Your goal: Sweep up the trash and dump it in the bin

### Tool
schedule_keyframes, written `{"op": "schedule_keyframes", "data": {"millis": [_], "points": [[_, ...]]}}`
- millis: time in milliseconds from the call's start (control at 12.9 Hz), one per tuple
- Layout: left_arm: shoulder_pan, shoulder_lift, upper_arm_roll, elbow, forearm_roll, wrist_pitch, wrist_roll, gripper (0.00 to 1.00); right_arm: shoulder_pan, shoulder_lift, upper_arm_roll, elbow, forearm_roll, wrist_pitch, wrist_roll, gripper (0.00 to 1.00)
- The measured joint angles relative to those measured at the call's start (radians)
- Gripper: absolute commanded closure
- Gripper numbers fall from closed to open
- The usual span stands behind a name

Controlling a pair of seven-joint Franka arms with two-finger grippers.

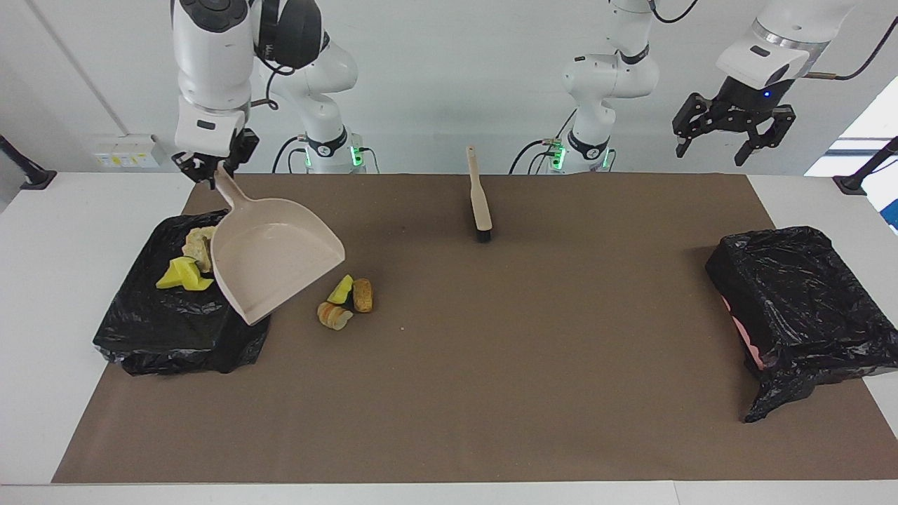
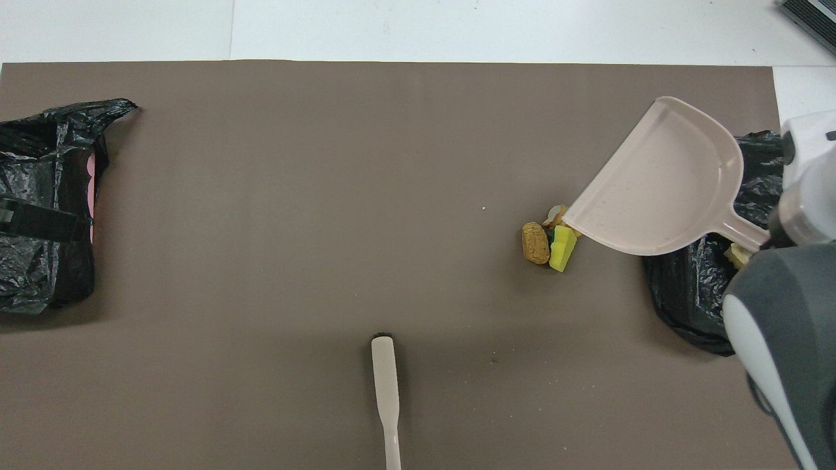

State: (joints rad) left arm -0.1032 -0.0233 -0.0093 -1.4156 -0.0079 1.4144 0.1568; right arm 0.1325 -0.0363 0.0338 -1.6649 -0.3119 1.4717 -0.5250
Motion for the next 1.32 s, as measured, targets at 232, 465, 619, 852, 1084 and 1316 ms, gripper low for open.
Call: {"op": "schedule_keyframes", "data": {"millis": [232, 465, 619, 852, 1084, 1316], "points": [[0.0, -0.004, -0.001, -0.005, 0.0, -0.001, 0.0, 0.0, 0.136, 0.066, 0.004, 0.01, 0.127, 0.007, 0.407, 1.0], [0.0, -0.007, -0.001, -0.005, 0.0, -0.001, 0.0, 0.0, 0.237, 0.211, 0.005, 0.118, 0.198, 0.061, 0.663, 1.0], [0.0, -0.007, -0.001, -0.006, 0.0, -0.001, 0.001, 0.0, 0.267, 0.317, 0.004, 0.201, 0.304, 0.165, 0.813, 1.0], [0.0, -0.007, -0.001, -0.019, 0.0, 0.0, 0.001, 0.0, 0.31, 0.43, 0.004, 0.243, 0.364, 0.343, 0.96, 1.0], [0.0, -0.008, -0.001, -0.034, 0.0, 0.001, 0.001, 0.0, 0.395, 0.539, 0.005, 0.283, 0.366, 0.437, 1.107, 1.0], [0.0, -0.01, -0.002, -0.048, 0.0, 0.003, 0.001, 0.0, 0.451, 0.648, 0.004, 0.339, 0.366, 0.521, 1.193, 1.0]]}}
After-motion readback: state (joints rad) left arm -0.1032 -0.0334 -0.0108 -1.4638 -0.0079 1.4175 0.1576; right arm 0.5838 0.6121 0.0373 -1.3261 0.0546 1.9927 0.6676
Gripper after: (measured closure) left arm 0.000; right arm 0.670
